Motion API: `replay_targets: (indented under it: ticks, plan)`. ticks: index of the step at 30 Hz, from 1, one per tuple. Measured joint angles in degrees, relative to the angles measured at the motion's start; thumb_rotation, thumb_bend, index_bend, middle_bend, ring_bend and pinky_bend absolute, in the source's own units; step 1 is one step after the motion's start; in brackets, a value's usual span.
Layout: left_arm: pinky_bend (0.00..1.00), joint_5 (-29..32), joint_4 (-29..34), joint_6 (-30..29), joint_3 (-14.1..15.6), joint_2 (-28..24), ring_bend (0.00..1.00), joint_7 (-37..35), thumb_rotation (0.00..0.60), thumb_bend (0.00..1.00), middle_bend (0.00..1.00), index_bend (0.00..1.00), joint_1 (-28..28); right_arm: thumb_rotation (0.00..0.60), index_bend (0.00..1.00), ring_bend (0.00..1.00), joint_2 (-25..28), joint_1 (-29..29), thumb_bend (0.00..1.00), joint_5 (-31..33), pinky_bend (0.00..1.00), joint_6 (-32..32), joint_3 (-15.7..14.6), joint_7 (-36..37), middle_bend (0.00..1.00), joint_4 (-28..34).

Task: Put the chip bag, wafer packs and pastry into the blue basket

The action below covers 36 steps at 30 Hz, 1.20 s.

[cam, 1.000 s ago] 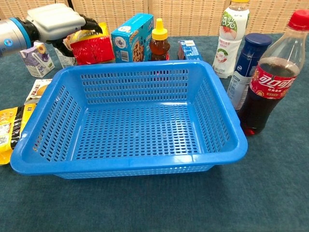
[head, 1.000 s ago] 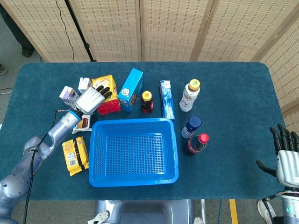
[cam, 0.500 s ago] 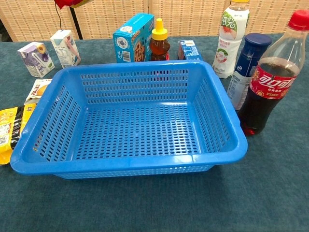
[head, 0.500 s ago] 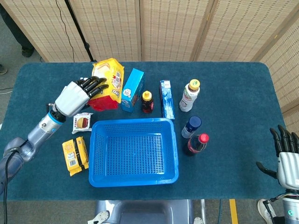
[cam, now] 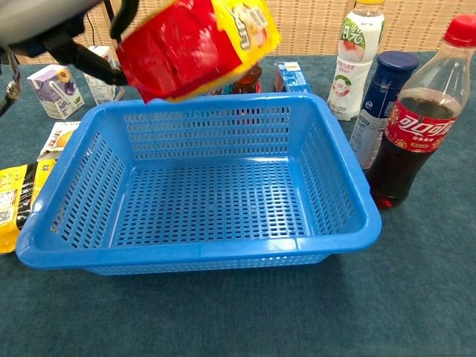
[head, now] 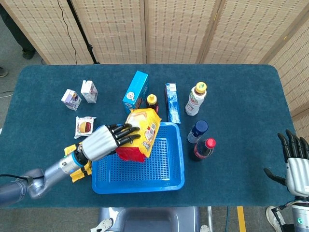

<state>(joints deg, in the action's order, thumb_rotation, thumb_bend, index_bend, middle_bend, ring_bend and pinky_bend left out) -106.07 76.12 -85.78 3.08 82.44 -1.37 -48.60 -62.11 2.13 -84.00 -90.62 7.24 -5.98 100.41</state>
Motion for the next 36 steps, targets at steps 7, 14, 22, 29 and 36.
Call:
replay_targets:
  ticks: [7, 14, 22, 29, 36]
  plan:
    - [0.69, 1.49, 8.44, 13.06, -0.23, 0.32, 0.55, 12.35, 0.6, 0.58, 0.61, 0.68, -1.46, 0.6, 0.0, 0.0, 0.47, -0.1, 0.0, 0.46, 0.0, 0.24, 0.14, 0.87, 0.0, 0.06]
    - [0.64, 8.03, 11.83, 21.82, -2.89, 4.11, 0.39, 22.09, 0.6, 0.56, 0.43, 0.57, -2.46, 0.6, 0.0, 0.0, 0.52, -0.06, 0.0, 0.41, 0.0, 0.46, 0.09, 0.98, 0.0, 0.16]
    - [0.28, 19.7, 17.14, 32.1, -5.25, 4.85, 0.0, 30.35, 0.6, 0.38, 0.0, 0.0, -3.02, 0.6, 0.0, 0.0, 0.69, 0.03, 0.0, 0.59, 0.0, 0.75, 0.11, 1.11, 0.0, 0.25]
    - [0.21, 18.48, 20.16, 31.58, -5.37, 2.6, 0.0, 25.74, 0.511, 0.08, 0.0, 0.0, -2.59, 0.6, 0.0, 0.0, 0.76, -0.05, 0.0, 0.7, 0.0, 0.68, 0.08, 0.66, 0.0, 0.55]
    - [0.2, 9.39, 18.71, 22.03, -3.56, -2.35, 0.0, 9.7, 0.502, 0.05, 0.0, 0.0, -0.01, 0.6, 0.0, 0.0, 0.61, 0.06, 0.0, 0.12, 0.0, 0.85, -0.26, 0.04, 0.0, 0.67]
